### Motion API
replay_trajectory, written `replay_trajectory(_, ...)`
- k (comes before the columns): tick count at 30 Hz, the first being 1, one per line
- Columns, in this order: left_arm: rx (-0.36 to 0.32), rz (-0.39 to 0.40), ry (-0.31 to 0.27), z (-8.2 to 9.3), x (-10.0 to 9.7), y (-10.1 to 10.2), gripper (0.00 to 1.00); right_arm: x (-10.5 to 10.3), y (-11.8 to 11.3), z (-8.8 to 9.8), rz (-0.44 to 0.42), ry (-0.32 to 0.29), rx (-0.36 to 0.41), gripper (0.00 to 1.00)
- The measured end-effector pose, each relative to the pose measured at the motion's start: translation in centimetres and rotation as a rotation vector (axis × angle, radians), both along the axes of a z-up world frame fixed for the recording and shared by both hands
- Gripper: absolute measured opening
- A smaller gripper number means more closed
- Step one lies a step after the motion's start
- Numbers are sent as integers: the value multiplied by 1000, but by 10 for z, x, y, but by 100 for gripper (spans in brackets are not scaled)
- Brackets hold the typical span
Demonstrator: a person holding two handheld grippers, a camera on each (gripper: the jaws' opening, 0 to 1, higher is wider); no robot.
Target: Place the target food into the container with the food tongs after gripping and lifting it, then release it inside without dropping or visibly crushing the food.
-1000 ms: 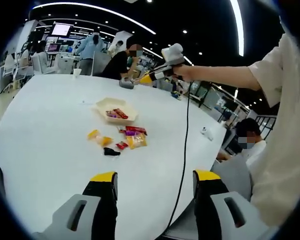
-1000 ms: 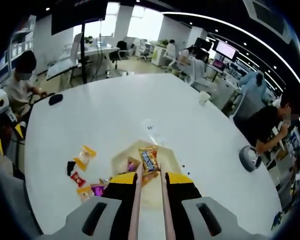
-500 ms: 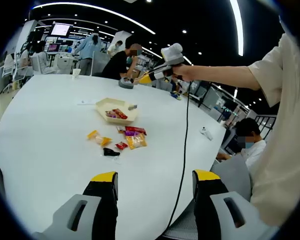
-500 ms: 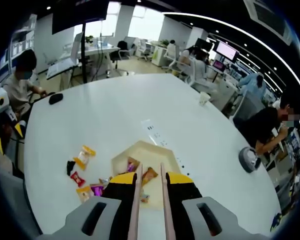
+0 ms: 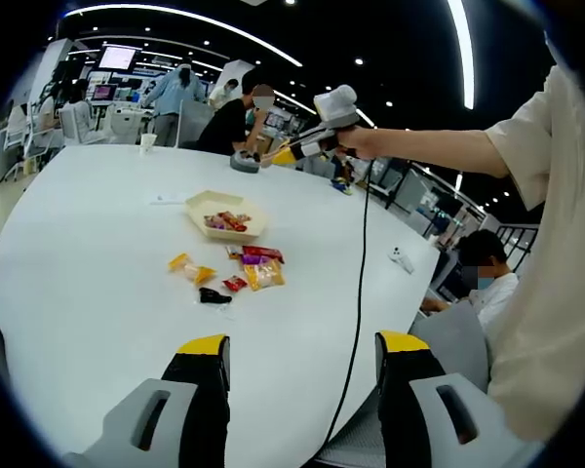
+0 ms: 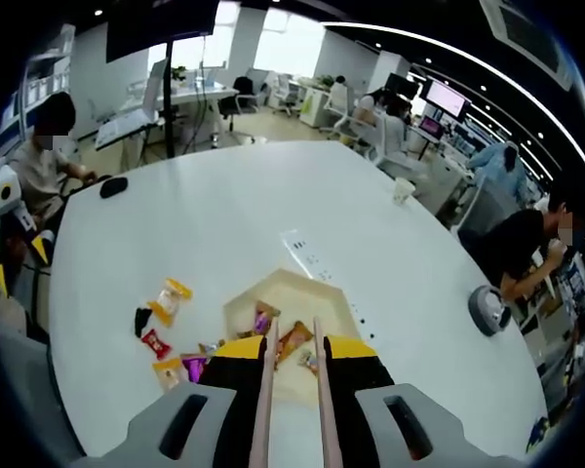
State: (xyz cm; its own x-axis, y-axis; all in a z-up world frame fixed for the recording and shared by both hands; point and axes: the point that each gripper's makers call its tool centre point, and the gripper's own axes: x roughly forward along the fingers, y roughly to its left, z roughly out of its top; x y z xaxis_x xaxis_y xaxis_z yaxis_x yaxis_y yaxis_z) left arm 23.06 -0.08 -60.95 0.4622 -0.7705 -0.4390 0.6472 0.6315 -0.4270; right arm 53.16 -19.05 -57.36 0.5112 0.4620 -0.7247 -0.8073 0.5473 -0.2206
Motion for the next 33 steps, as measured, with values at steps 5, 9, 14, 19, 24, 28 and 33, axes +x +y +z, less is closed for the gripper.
replay_trajectory(5, 2, 3, -1, 0, 1, 2, 60, -8, 2, -4, 5, 7, 8, 22)
replay_trajectory(9, 1, 2, -3, 1, 1, 1, 59, -13, 6, -6, 4, 15, 18, 22)
replay_trajectory(14, 0, -8, -4, 0, -3, -1, 59, -20, 10, -12, 12, 31, 24, 22)
replay_trajectory(19, -2, -4, -8, 1, -4, -1, 59, -31, 21, -20, 24, 50, 30, 22)
replay_trajectory(24, -6, 2, -14, 3, -6, 1, 59, -46, 35, -30, 56, 68, 9, 22)
replay_trajectory(28, -7, 6, -14, 2, -8, 4, 59, -55, 37, -40, 70, 82, -1, 23)
replay_trajectory(33, -10, 11, -15, 2, -10, 6, 59, -67, 41, -47, 92, 100, -21, 23)
